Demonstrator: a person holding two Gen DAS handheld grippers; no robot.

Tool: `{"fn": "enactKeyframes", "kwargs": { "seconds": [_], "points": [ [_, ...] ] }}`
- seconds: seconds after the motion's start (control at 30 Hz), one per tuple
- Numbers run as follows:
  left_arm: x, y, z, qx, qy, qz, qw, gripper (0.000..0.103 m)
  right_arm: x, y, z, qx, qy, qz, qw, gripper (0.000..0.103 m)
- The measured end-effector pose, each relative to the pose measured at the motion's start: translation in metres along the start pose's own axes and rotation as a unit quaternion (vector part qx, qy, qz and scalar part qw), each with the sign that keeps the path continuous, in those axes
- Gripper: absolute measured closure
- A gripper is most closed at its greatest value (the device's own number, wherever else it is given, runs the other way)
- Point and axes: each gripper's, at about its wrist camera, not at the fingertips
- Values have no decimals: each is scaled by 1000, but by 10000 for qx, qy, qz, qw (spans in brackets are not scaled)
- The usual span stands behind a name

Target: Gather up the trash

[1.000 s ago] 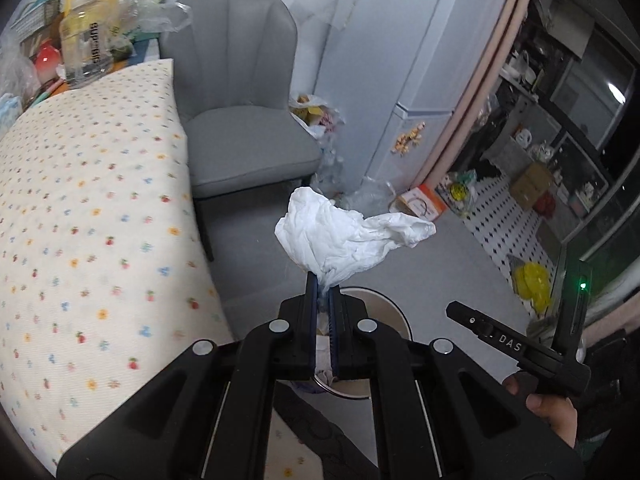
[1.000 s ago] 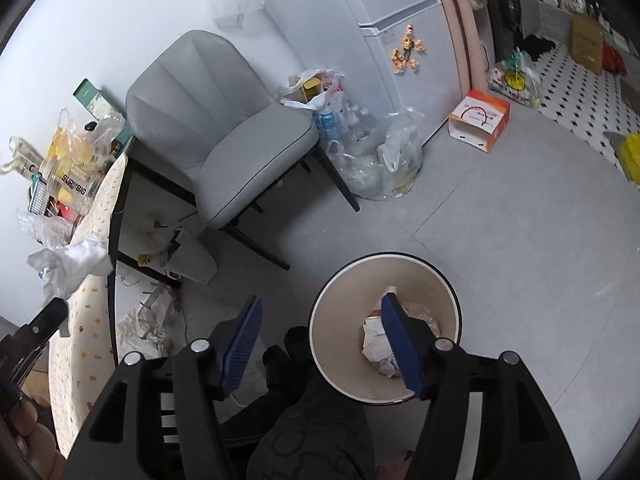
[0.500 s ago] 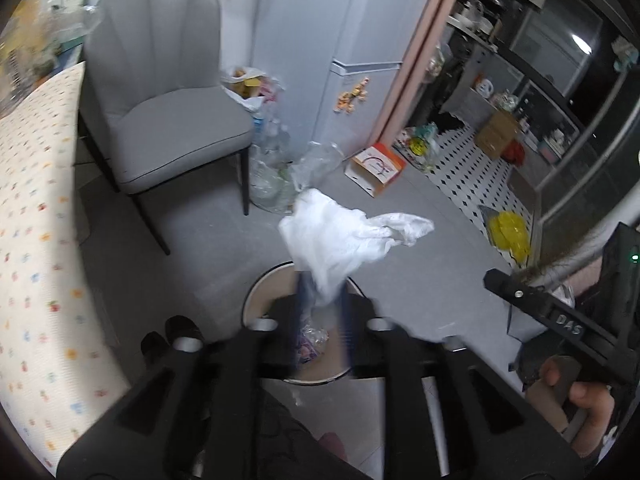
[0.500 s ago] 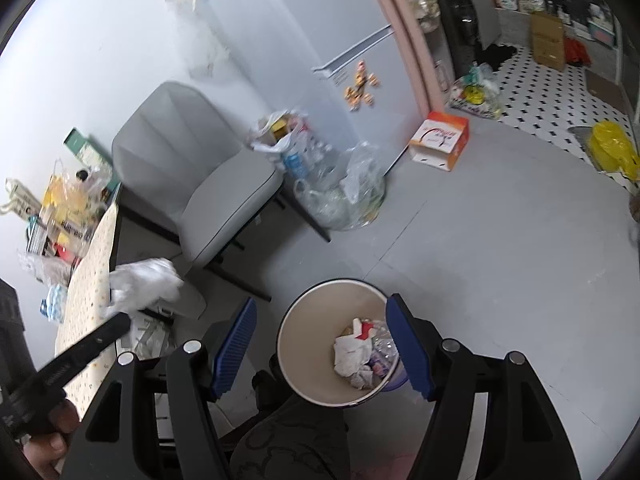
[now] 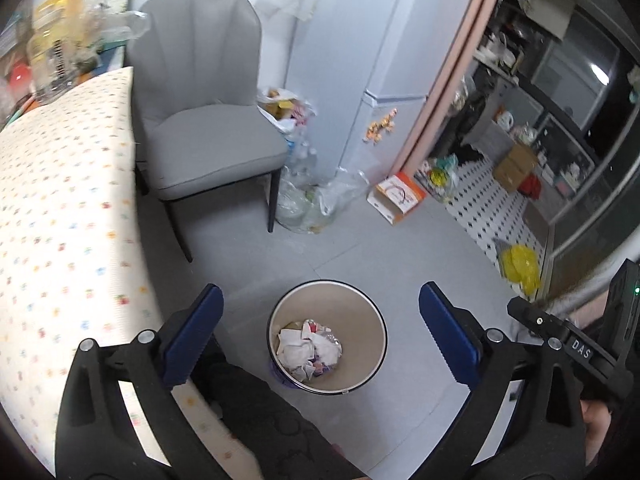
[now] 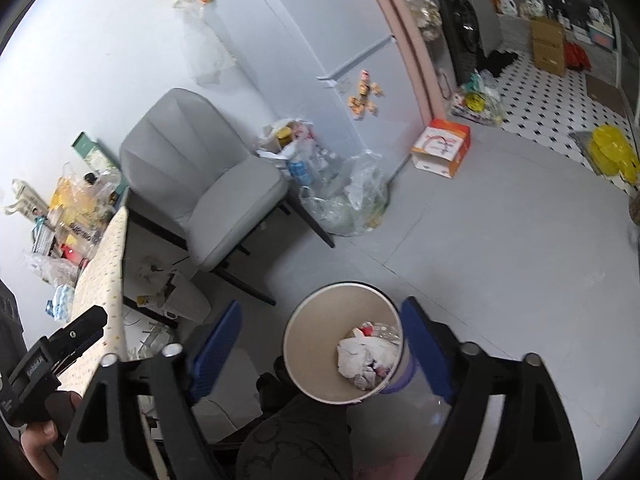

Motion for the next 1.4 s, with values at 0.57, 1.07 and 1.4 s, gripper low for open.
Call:
{"fn": "enactKeyframes", "kwargs": {
  "seconds": [0.57,1.07,1.4],
  "points": [
    [114,10,-91,770,-157,1011,9918,6,40,3,-123,984,-526,201,9936,8],
    [207,48,-150,1202,-554,1562,9788,6,94,39,-232,2087,-738,179,9750,8],
    [263,77,-175,1236,-893,1770,9723,6,128,63,-274,2512,-1101,193,9615,8]
  ]
}}
Point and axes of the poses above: each gripper's, at about its wrist camera, not at the fingertips, and x roughly against the way its jaws point, z to its right, y to its underside, and after that the axes turned 14 degrees about -y, right-handed
